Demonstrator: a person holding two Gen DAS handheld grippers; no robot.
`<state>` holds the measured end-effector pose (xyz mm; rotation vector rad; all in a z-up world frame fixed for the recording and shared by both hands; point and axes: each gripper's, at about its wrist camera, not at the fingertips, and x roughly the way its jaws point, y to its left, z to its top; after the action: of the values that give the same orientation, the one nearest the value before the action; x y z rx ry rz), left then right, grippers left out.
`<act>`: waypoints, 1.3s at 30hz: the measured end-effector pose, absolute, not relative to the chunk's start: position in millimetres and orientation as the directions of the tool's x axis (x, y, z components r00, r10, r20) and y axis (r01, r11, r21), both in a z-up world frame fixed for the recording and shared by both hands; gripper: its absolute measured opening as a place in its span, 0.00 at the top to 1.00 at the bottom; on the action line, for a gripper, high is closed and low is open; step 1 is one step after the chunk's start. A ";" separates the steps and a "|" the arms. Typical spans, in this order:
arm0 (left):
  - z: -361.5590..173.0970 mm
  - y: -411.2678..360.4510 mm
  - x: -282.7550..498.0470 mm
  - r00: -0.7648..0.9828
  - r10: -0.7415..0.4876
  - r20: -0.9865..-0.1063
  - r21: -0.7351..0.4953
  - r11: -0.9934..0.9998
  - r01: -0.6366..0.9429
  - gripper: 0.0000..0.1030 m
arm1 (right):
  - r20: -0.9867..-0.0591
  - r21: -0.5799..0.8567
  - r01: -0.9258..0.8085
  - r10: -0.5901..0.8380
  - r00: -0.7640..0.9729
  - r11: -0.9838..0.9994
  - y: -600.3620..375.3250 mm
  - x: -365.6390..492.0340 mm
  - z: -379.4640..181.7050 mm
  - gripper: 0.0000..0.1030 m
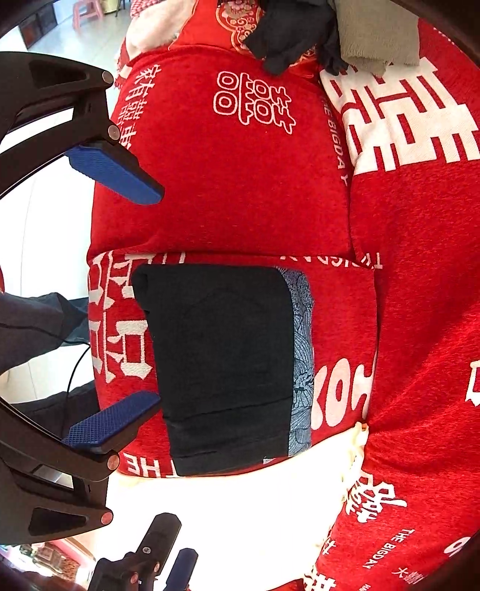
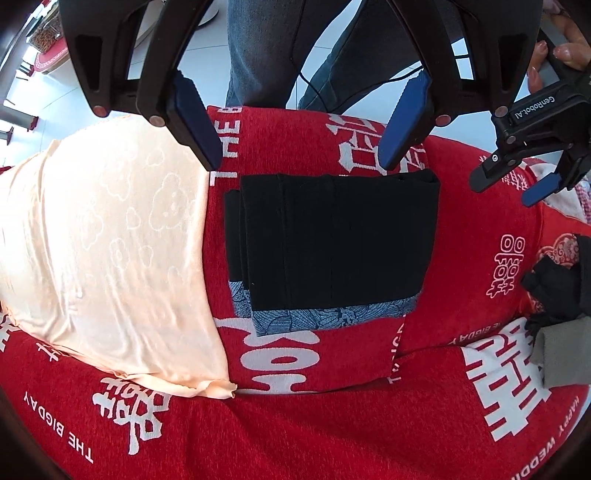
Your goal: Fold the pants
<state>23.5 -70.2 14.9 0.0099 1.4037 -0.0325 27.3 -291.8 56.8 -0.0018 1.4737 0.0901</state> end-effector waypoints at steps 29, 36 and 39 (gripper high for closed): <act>18.4 -70.2 24.5 0.161 0.017 -0.987 0.021 1.000 0.021 0.02 | -0.996 0.020 -0.046 0.024 0.087 0.999 -289.3 27.0 59.6 0.14; 18.7 -70.1 24.9 0.161 0.017 -0.987 0.020 1.000 0.023 0.02 | -0.996 0.016 -0.046 0.020 0.088 0.999 -289.6 28.3 60.2 0.14; 19.1 -70.4 25.1 0.163 0.017 -0.986 0.021 1.000 0.023 0.02 | -0.996 0.017 -0.045 0.021 0.088 0.999 -289.7 29.1 60.2 0.14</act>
<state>25.1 -70.4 19.1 0.0339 1.4070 -0.0047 29.1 -289.7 60.2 -0.0189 1.4819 0.0491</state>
